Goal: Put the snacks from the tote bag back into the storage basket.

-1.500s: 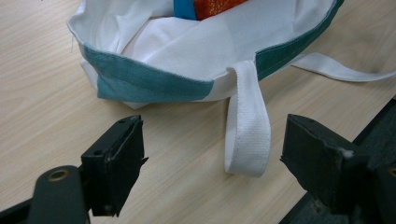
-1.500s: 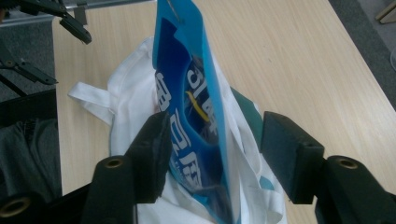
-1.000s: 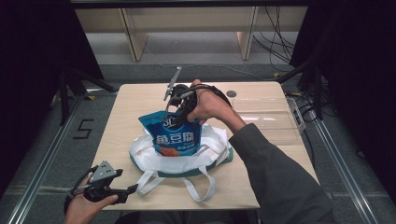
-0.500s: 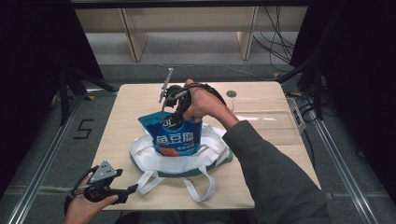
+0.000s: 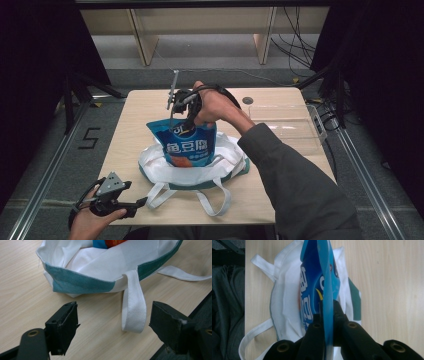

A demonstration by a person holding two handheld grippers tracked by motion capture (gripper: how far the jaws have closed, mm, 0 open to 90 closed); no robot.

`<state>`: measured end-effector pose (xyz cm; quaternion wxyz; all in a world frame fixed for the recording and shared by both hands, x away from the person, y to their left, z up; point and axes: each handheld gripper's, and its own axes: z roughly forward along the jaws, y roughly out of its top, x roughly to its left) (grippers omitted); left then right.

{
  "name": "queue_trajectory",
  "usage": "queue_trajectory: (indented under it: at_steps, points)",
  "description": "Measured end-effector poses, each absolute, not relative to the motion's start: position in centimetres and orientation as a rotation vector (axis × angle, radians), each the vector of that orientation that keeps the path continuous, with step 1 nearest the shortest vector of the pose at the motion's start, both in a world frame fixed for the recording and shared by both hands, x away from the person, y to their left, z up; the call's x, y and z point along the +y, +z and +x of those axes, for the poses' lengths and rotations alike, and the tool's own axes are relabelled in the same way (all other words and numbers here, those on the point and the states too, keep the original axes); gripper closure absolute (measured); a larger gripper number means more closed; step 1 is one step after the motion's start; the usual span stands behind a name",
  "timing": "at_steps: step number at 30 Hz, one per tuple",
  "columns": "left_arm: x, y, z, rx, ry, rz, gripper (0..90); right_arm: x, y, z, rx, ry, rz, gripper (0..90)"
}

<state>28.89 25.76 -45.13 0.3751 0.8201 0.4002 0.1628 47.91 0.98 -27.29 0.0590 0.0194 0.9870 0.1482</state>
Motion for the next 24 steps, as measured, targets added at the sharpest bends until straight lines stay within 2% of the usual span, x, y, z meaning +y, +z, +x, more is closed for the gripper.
queue_trajectory:
  at_steps: [9,18,24]
  points:
    - [25.9,-45.0,28.9,1.032,0.424,2.091,21.7,0.5,-22.0,47.0,2.954,0.492,0.082,90.0]
    - [26.0,-45.1,29.0,1.014,0.439,2.106,21.6,-1.5,-19.4,47.2,2.905,0.491,0.078,90.0]
    - [26.0,-45.0,28.9,1.028,0.433,2.091,21.5,-4.4,-17.9,47.6,2.898,0.481,0.154,90.0]
